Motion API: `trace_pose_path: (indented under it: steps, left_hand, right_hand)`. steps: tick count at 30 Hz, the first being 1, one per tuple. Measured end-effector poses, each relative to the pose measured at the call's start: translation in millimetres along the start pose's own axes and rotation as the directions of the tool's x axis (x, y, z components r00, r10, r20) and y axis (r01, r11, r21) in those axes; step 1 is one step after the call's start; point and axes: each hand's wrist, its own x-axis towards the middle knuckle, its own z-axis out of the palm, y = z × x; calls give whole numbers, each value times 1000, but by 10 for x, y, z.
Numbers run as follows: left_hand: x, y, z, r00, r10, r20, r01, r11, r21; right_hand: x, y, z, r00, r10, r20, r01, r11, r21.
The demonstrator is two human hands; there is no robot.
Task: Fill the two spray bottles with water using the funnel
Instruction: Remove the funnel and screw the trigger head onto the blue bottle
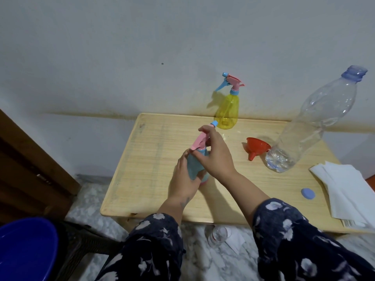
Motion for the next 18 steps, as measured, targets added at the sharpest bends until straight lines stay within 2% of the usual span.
trace_pose_path:
  steps: [3,8,13,18]
  left_hand:
    - [4,-25,0,1000,16,6,-16,1000,18]
    - [8,-19,-5,1000,0,1,0,1000,11]
    - [11,-29,11,1000,8,-11,-8,1000,19]
    - [5,-3,27,999,-8,-41,9,999,40]
  right_hand:
    - [-62,3,-64,997,-17,73,16,1000,6]
    - [9,-34,9,999,39,3,-39,999,6]
    - [-38,-42,-105,992,4,126,0,1000,-27]
    - [-60,-88,-20,997,69,15,-68,994,-82]
